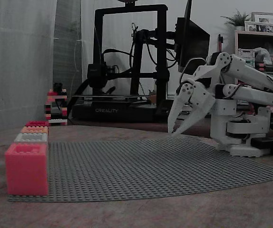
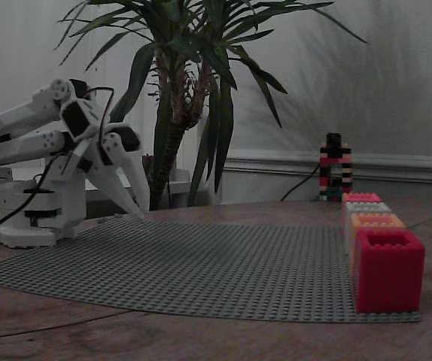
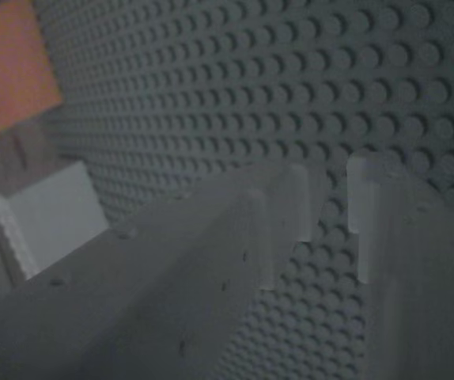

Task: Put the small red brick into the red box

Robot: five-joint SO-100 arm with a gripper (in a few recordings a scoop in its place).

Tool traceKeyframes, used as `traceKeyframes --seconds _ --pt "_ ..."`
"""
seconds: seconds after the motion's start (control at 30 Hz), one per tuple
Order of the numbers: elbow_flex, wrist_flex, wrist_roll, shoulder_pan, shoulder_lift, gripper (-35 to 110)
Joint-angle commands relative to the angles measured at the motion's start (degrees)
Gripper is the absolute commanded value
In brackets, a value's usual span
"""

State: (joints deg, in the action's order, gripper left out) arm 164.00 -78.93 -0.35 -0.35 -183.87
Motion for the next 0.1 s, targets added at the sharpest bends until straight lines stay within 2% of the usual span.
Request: traceKeyframes --seconds 0.0,0.07 --pt "-0.1 -1.5 0.4 -1.4 -0.6 0" --pt "-0.1 -1.5 0.4 -1.4 -0.6 0"
